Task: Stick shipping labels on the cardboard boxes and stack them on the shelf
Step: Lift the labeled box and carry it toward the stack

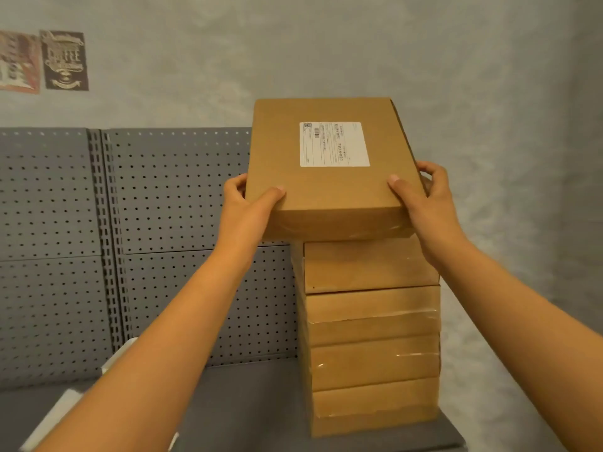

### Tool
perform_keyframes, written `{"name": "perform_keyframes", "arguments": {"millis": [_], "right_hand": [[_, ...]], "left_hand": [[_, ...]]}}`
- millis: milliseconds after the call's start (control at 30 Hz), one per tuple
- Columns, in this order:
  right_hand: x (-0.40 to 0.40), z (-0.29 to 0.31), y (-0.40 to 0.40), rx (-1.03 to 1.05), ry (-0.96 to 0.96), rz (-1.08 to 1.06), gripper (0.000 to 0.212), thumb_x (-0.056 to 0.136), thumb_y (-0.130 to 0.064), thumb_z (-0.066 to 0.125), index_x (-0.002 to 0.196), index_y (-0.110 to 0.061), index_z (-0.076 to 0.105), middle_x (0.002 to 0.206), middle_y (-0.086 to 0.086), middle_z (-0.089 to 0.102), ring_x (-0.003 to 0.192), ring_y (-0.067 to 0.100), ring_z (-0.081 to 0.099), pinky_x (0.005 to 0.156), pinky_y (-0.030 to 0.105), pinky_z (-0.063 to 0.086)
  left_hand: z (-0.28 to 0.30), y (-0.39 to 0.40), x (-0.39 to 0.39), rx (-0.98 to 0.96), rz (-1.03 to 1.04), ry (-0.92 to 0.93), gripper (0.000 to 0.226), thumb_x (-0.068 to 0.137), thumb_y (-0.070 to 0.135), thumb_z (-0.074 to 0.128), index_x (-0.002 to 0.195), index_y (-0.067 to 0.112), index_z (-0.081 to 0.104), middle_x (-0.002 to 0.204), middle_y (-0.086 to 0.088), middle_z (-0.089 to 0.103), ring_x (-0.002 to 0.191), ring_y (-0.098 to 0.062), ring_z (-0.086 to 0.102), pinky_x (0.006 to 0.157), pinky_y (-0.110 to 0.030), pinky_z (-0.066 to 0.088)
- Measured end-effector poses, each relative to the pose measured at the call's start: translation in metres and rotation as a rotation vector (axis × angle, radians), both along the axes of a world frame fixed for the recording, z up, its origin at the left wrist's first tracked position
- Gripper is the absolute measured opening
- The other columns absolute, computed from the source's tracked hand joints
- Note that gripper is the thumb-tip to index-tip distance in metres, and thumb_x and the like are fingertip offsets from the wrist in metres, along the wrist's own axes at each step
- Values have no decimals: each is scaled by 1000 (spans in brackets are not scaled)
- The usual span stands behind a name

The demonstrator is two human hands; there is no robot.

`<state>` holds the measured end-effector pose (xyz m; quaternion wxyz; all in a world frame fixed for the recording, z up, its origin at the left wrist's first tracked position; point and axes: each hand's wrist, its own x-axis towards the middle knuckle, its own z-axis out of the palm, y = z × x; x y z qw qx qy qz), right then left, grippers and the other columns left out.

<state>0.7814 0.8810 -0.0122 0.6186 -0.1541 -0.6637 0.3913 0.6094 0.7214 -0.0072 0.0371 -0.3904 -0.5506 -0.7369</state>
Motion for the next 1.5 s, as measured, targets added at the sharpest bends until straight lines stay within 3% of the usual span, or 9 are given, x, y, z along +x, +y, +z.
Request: {"name": "perform_keyframes", "arguments": {"millis": [233,433,600,700,767,833,933,1133,1500], "right_hand": [[35,-7,69,-58,-156,136,59,88,-42,59,139,-31,31,138,-1,45,114,20,52,98,42,48],[32,1,93,-109,-196,204,63,86,-50,59,141,-27,36,129,-5,48,112,17,52,95,36,48],[25,6,109,-153,-214,173,60,87,-55,55,135,-25,36,122,-1,47,105,18,51,82,31,44],[20,5,115,-154,-217,193,62,87,-58,52,136,-23,37,121,0,48,97,12,52,73,26,43],[17,4,118,-132,-235,189,68,85,-63,51,138,-23,36,127,0,48,105,16,52,79,28,44],[14,4,121,-108,-252,193,72,83,-66,50,140,-24,35,133,0,47,112,19,51,85,30,45],[15,1,124,-73,-268,218,70,85,-62,48,141,-23,33,128,-2,47,104,14,50,75,20,43],[15,-4,131,-13,-345,189,75,82,-70,44,141,-26,34,130,-2,50,113,18,52,87,30,43],[16,-1,126,-4,-390,74,72,83,-70,45,137,-22,40,132,1,51,119,24,52,89,32,43]], "left_hand": [[-11,49,35,-76,-33,-37,55,87,31,62,137,23,39,121,7,57,99,-4,56,72,-24,43],[-6,66,42,-80,35,-92,51,88,35,60,136,25,44,99,21,54,88,4,50,70,-22,40],[-4,81,43,-148,105,-91,56,90,46,55,138,26,35,116,9,46,83,4,44,63,-20,36],[-4,86,40,-185,155,-60,58,89,52,53,139,27,34,126,6,44,98,-7,49,78,-25,41],[-5,88,36,-211,184,-20,60,89,55,52,140,30,33,127,6,42,107,-14,48,87,-31,42],[-5,88,34,-225,198,-2,58,88,57,51,139,32,35,121,7,44,104,-15,49,83,-31,41],[-5,89,30,-244,214,16,59,88,60,49,138,33,35,116,8,44,100,-14,49,77,-28,40],[-9,90,24,-240,253,33,58,87,63,48,135,32,37,99,18,45,83,3,46,61,-19,36],[-6,90,19,-335,223,54,68,86,67,44,142,31,30,121,5,44,105,-17,46,81,-32,37]]}}
